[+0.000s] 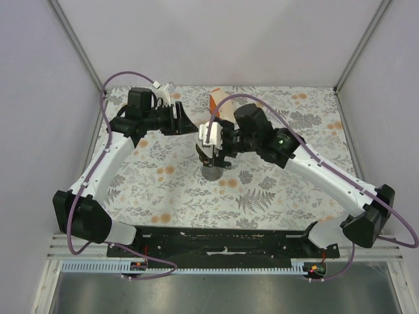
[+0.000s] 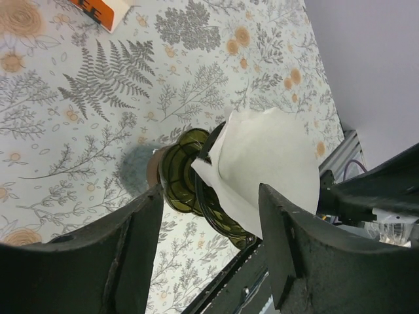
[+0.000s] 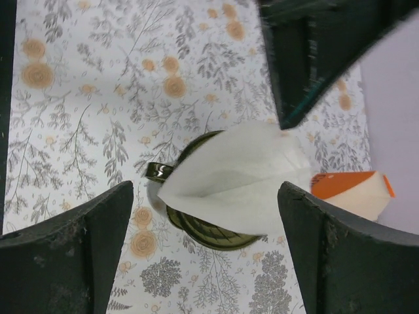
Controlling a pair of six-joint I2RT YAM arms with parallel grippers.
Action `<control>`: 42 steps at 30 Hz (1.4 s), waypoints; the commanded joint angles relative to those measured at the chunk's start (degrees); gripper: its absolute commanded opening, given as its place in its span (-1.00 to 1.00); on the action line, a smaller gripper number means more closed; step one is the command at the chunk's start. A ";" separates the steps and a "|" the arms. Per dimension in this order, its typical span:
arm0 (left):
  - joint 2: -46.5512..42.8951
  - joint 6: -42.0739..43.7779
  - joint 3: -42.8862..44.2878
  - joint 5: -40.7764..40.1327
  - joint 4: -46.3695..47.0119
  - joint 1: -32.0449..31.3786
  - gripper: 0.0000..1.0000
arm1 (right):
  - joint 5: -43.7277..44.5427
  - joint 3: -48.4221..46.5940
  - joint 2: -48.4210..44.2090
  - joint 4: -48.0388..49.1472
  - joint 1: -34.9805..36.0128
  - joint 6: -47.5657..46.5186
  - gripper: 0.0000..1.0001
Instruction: Place the coffee filter in the dripper
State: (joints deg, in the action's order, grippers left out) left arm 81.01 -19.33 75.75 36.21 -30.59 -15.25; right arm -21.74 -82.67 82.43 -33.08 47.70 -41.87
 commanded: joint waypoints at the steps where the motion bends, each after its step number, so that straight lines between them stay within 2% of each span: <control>1: -0.77 4.12 5.19 -4.82 -1.31 0.30 0.33 | -3.75 -2.76 -5.52 8.81 -6.11 12.48 0.96; 5: -0.86 5.01 7.92 -10.53 -1.41 2.32 0.34 | -1.66 -0.83 -8.60 15.31 -16.91 27.51 0.96; 9: -1.03 6.41 6.70 -17.64 1.67 5.39 0.36 | 11.17 5.23 -11.67 17.87 -26.58 39.28 0.96; 14: -2.08 8.60 -0.58 -24.77 9.48 9.18 0.38 | 12.16 20.40 -18.17 23.57 -41.26 52.40 0.96; 17: -3.05 10.10 -6.38 -25.74 14.67 10.85 0.39 | 16.27 29.47 -22.31 27.62 -46.20 55.57 0.96; 24: -4.90 14.67 -22.20 -31.72 28.19 12.78 0.41 | 32.62 42.06 -24.78 32.55 -47.44 59.97 0.96; 32: -5.78 16.43 -38.81 -34.36 46.30 14.63 0.45 | 37.37 47.51 -22.06 36.50 -47.35 61.03 0.96; 42: -4.73 17.93 -50.60 -33.22 65.20 15.16 0.51 | 39.05 50.33 -18.62 40.81 -47.35 60.24 0.96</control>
State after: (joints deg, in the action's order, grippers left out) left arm 77.52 -4.10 28.29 3.09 20.95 -0.38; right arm 14.35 -33.36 63.53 2.52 0.51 18.00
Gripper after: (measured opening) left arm 0.749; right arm 0.981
